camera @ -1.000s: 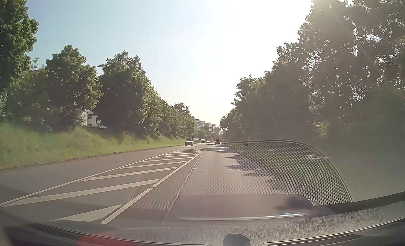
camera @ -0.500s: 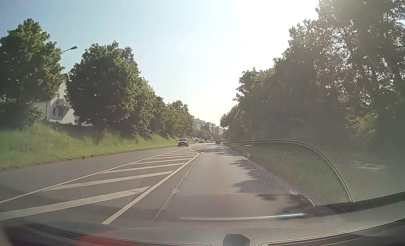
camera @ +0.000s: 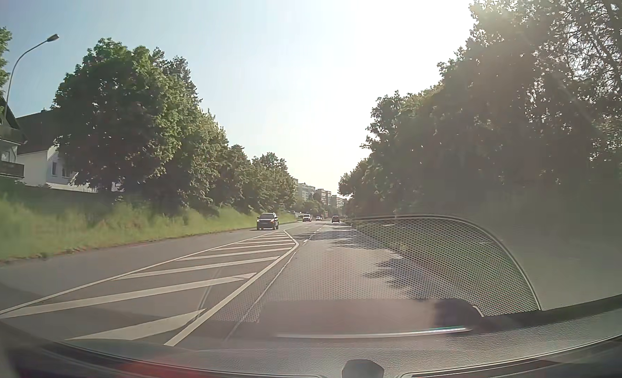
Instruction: Follow the waypoints while adhering to traffic rules and regulations
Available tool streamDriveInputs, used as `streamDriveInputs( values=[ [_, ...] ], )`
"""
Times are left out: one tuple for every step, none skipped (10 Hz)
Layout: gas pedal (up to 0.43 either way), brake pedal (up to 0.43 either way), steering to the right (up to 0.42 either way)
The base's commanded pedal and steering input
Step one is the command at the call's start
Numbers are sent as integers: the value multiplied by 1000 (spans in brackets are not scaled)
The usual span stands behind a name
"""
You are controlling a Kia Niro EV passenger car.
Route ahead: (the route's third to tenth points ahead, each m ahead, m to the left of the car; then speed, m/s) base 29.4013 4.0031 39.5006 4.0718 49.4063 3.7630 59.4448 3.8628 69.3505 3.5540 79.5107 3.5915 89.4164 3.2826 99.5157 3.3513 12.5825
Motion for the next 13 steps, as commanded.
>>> streamDriveInputs(
  values=[
    [47, 30, 1],
    [47, 30, 3],
    [47, 30, 3],
    [47, 30, 2],
    [47, 30, 2],
    [47, 30, 2],
    [47, 30, 1],
    [47, 24, 1],
    [47, 30, 1],
    [47, 30, 1],
    [47, 30, 1],
    [47, 30, 1],
    [47, 30, 1]
  ],
)
